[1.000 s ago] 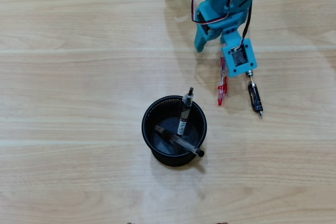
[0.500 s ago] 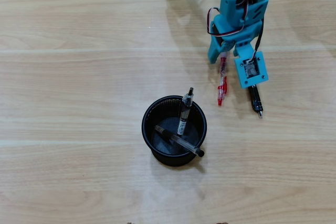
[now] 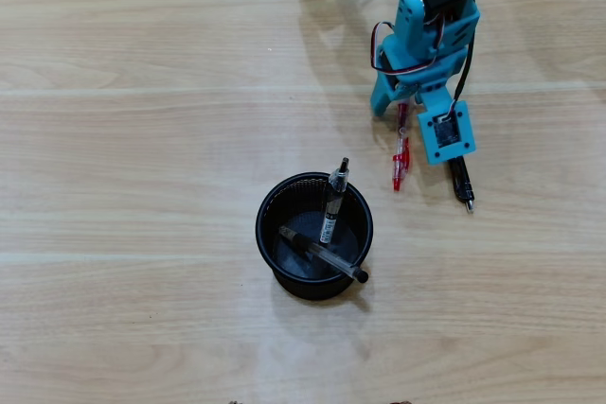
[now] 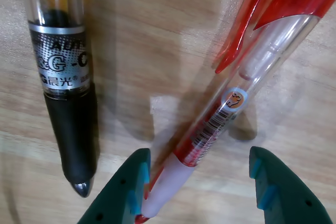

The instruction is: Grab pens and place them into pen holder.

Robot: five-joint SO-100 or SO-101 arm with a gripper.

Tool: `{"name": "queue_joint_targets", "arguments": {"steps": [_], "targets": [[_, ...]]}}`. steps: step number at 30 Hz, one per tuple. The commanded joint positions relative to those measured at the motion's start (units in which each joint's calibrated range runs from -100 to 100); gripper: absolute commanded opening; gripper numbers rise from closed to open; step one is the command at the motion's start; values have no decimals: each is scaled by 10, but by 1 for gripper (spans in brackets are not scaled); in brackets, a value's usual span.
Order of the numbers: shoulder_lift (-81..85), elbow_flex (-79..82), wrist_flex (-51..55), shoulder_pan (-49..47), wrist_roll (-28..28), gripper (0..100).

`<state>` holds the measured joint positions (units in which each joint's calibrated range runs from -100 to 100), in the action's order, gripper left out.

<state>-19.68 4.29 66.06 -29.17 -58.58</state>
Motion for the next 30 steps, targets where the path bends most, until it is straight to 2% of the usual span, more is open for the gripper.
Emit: {"name": "queue_joint_targets", "arguments": {"steps": [1, 5, 8, 13, 21, 30], "targets": [[1, -17, -7, 6, -2, 22], [-8, -7, -9, 9, -2, 22], [-9, 26, -48, 14, -1, 20], [-1, 87, -136, 24, 7, 1], [11, 90, -155, 34, 28, 2], [144, 34, -156, 47, 71, 2]]}}
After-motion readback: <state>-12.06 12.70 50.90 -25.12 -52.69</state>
